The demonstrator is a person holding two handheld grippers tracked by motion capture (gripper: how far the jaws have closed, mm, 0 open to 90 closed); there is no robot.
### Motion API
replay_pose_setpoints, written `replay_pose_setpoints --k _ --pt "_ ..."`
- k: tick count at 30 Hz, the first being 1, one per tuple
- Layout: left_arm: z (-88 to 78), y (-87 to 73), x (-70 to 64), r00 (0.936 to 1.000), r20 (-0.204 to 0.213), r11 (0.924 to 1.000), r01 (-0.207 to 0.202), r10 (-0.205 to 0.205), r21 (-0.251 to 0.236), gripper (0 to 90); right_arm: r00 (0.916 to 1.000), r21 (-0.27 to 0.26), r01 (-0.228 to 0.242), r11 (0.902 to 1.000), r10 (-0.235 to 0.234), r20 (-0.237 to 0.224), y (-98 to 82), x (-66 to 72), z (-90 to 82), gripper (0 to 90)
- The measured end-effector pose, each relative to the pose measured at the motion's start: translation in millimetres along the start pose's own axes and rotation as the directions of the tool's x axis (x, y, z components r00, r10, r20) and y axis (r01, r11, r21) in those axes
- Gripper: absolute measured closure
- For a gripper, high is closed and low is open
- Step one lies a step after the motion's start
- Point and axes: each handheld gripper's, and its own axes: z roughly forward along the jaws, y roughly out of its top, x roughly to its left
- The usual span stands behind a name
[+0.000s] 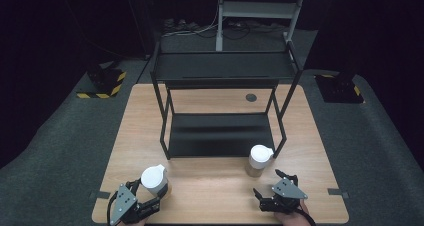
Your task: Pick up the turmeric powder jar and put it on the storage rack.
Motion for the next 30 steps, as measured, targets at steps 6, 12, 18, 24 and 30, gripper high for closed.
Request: replay_pose_setpoints --k 6,12,18,24,30 --pt "9.5 5.5 -3.3 1.0 0.005 0.9999 0.0 0.0 -0.016 30.5 1.0 0.0 0.002 1.0 -0.002 -0.001 0.0 -0.1 0.1 0.0" --pt "19.2 12.7 -6.5 1.0 0.005 0.9996 -0.005 0.005 -0.027 30.5 1.0 -0.002 0.003 1.0 -0.003 -0.001 -0.4 0.2 -0.2 0.0" --pt "28.0 19.1 -9.4 0.9996 -0.001 0.999 -0.027 0.027 -0.037 30.5 1.0 0.0 0.007 1.0 -0.007 -0.004 0.0 0.0 0.1 0.0" --pt "35.7 24.0 -8.5 0.9997 0.001 0.9987 -0.024 0.024 -0.046 30.5 1.0 -0.003 0.004 1.0 -0.004 -0.006 -0.5 -0.5 -0.2 0.0" --pt "41.8 30.3 -8.2 0.9996 -0.001 0.9983 -0.029 0.029 -0.05 30.5 1.0 -0.004 0.004 1.0 -0.004 -0.008 -0.7 -1.0 -0.3 0.0"
